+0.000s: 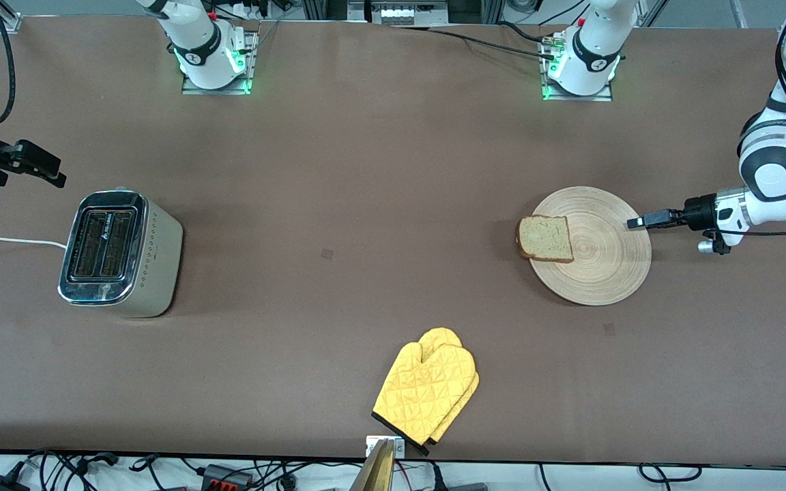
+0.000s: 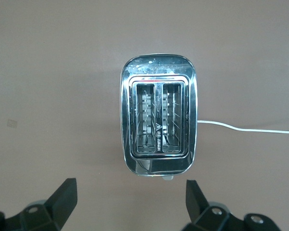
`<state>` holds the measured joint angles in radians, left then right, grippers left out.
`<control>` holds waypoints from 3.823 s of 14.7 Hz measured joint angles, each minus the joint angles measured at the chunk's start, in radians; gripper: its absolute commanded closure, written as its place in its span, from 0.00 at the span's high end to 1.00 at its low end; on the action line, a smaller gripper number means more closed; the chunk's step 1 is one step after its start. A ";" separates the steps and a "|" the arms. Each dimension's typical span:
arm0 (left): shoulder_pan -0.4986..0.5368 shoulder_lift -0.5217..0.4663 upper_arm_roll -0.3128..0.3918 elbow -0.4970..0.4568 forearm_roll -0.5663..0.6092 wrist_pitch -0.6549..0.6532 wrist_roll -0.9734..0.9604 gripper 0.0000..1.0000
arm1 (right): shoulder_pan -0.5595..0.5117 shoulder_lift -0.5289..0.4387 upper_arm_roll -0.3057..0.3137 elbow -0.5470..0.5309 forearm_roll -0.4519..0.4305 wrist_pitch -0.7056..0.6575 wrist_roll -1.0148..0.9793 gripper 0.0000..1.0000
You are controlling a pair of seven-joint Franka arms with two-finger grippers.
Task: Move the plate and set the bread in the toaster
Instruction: 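Grasp the wooden plate's rim with the left gripper, then slide the plate toward the toaster with the left gripper while the right gripper approaches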
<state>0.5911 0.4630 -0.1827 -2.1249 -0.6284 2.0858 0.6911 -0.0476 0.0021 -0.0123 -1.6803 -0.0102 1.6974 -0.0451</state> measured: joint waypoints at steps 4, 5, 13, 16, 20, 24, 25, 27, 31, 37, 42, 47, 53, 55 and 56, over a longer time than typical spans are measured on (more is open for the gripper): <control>0.000 0.005 -0.005 0.000 0.000 0.004 0.002 0.33 | 0.000 0.000 0.000 0.000 0.000 0.000 0.000 1.00; -0.001 0.005 -0.005 0.000 0.000 0.004 0.008 0.28 | 0.000 0.000 0.000 0.000 0.000 0.000 0.000 1.00; 0.008 0.019 -0.006 0.006 -0.070 -0.064 0.163 0.01 | 0.000 0.000 0.000 0.000 0.000 -0.003 0.000 1.00; 0.004 0.028 -0.018 0.005 -0.117 -0.108 0.164 0.01 | 0.000 0.000 0.000 0.000 0.000 -0.006 0.000 1.00; -0.003 0.032 -0.089 0.008 -0.189 -0.139 0.157 0.00 | 0.000 0.000 0.000 0.000 0.000 -0.007 0.000 1.00; -0.025 0.050 -0.146 0.021 -0.262 -0.144 0.124 0.00 | 0.000 0.002 0.000 0.000 0.000 -0.007 0.000 1.00; -0.026 0.067 -0.159 0.029 -0.283 -0.150 0.120 0.00 | -0.001 0.003 0.000 0.000 0.000 -0.007 0.000 1.00; -0.031 0.109 -0.197 0.042 -0.360 -0.159 0.119 0.00 | -0.001 0.004 0.000 0.000 0.000 -0.008 0.000 1.00; -0.154 0.154 -0.222 0.075 -0.484 -0.133 0.055 0.00 | -0.001 0.004 0.000 0.000 0.000 -0.008 0.000 1.00; -0.391 0.155 -0.227 0.107 -0.696 0.048 -0.011 0.00 | 0.012 0.043 0.011 -0.006 0.001 -0.021 0.000 1.00; -0.544 0.157 -0.229 0.116 -0.804 0.173 -0.006 0.00 | 0.073 0.135 0.017 -0.006 0.020 0.019 0.002 1.00; -0.642 0.166 -0.229 0.134 -0.892 0.256 0.035 0.01 | 0.124 0.184 0.018 -0.008 0.027 0.063 0.003 1.00; -0.679 0.230 -0.228 0.135 -1.012 0.259 0.187 0.01 | 0.204 0.270 0.019 -0.010 0.031 0.137 0.029 1.00; -0.680 0.240 -0.228 0.136 -1.012 0.259 0.191 0.03 | 0.240 0.299 0.021 -0.013 0.032 0.170 0.086 1.00; -0.681 0.242 -0.228 0.136 -1.012 0.259 0.192 0.02 | 0.258 0.311 0.021 -0.018 0.032 0.188 0.116 1.00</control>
<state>-0.0895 0.7045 -0.4107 -1.9886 -1.6409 2.3445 0.8827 0.2105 0.3134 0.0086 -1.6982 0.0218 1.8853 0.0706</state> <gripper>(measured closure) 0.912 0.000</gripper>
